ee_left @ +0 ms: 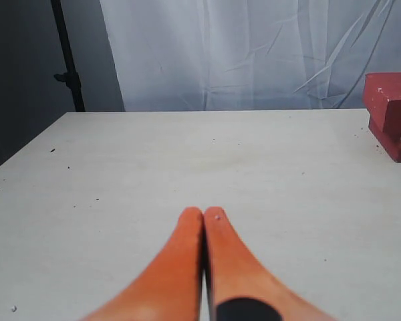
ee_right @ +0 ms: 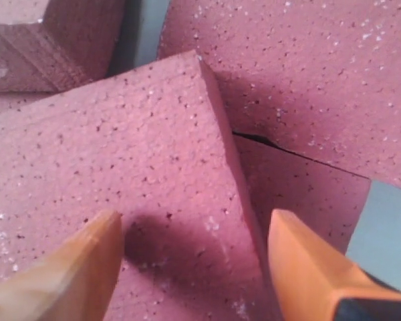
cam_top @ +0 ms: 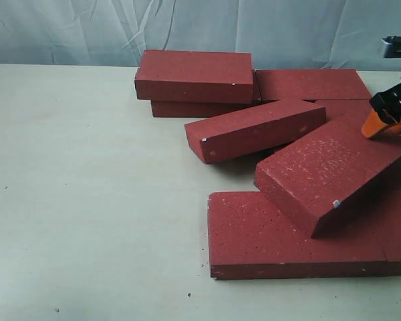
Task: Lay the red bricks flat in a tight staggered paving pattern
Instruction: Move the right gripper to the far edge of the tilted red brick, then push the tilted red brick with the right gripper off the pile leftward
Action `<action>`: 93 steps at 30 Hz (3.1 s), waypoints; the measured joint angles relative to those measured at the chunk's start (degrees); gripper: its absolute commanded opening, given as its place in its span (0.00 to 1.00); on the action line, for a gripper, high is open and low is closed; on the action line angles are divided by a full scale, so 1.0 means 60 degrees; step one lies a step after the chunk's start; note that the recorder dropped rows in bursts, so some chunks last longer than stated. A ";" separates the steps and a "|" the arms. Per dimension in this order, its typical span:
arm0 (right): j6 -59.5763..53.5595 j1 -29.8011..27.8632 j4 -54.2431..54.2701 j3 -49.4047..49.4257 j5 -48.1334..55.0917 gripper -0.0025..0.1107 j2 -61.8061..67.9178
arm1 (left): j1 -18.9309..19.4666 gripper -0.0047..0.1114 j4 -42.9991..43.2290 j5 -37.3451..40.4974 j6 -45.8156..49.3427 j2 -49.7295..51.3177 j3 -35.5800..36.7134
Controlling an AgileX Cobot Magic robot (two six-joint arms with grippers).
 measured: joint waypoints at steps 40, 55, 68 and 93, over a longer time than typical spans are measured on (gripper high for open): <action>-0.0700 0.0000 0.1895 -0.0023 0.1707 0.02 -0.1951 | 0.0000 0.04 0.0000 0.0000 0.0000 0.0000 0.0000; 0.1124 0.1854 0.4441 -0.0023 0.1721 0.02 -0.2019 | 0.0000 0.04 0.0000 0.0000 0.0000 0.0000 0.0000; 0.4057 0.5856 0.3545 -0.0023 -0.1636 0.01 -0.1270 | 0.0000 0.04 0.0000 0.0000 0.0000 0.0000 0.0000; 0.8048 0.8370 0.1154 -0.0023 -0.4051 0.41 0.0969 | 0.0000 0.04 0.0000 0.0000 0.0000 0.0000 0.0000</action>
